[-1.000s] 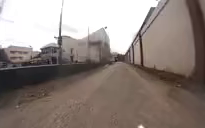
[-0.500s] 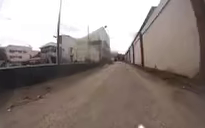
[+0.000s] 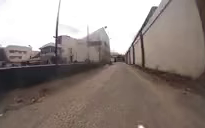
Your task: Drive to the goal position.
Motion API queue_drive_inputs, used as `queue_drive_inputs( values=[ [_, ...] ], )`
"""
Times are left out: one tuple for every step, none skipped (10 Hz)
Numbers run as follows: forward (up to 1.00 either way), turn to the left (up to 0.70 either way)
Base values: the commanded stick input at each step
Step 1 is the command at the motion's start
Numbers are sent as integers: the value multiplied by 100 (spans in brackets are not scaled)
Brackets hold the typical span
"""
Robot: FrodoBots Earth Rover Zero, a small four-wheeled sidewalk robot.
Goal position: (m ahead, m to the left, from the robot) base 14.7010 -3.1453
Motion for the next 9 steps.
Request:
queue_drive_inputs(
  values=[
    [30,0],
    [30,0],
    [30,0],
    [30,0],
    [30,0],
    [30,0],
    [30,0],
    [30,0],
    [30,0]
  ],
)
